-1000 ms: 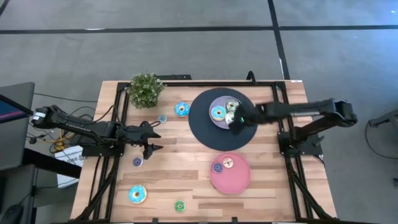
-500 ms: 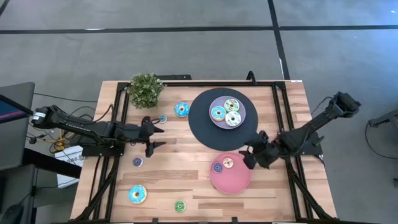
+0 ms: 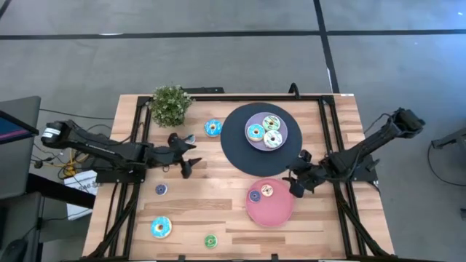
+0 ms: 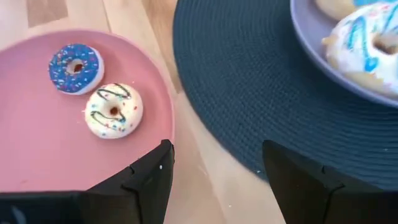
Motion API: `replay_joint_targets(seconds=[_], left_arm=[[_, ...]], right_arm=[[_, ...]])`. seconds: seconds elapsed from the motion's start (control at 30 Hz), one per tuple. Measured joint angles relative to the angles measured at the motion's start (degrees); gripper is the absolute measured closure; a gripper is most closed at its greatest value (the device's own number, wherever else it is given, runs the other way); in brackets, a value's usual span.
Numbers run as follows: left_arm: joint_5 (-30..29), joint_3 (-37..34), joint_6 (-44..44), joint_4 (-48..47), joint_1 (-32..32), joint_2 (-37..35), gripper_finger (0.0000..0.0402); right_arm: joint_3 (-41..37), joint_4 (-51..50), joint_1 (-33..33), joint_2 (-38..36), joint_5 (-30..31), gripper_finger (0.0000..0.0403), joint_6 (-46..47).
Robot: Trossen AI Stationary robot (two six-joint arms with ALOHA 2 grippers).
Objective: Pick & Place donuts
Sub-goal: Put the small blue donut into the pink plate
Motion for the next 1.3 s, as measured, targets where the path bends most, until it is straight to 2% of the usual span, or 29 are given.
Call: replay_joint_targets(seconds=[0.23,0.47,0.6,0.7,0.83,0.93,1.13,1.3], left_arm=[[-3.3,7.6,-2.7,-8.4,1.8,8.0,0.0123],[-4.2,15.1,-15.7,-24.3,8.3,12.2,0.0123],[-3.7,15.4,-21.9,-27.9,11.6,13.5,0.0123],[-3.1,15.4,-24.5,-29.6,13.6,15.4,0.0123],[0.6,15.4,-24.8,-29.4,16.3,19.1,0.0123],[0.7,15.4,-25.2,-28.8,18.1,22.1,0.0123],[1.4,15.4,-27.1,-28.0,21.2,26.2,0.0122],[2.0,15.4,-27.0,-27.3,22.1,26.6,0.011]], right_arm=[[0.0,4.5,1.1,-0.4,-1.2,0.0171,4.4],[0.0,10.1,1.1,-0.3,-1.0,0.0171,6.8],[0.0,10.5,1.2,-0.3,-1.1,0.0171,6.2],[0.0,10.5,1.3,-0.3,-1.1,0.0171,3.6],[0.0,11.9,1.2,-0.3,-1.1,0.0171,-0.8],[0.0,12.3,1.2,-0.3,-1.1,0.0171,-2.8],[0.0,12.2,1.2,-0.3,-1.1,0.0171,-3.2],[0.0,12.2,1.2,-0.3,-1.1,0.0171,-3.2]])
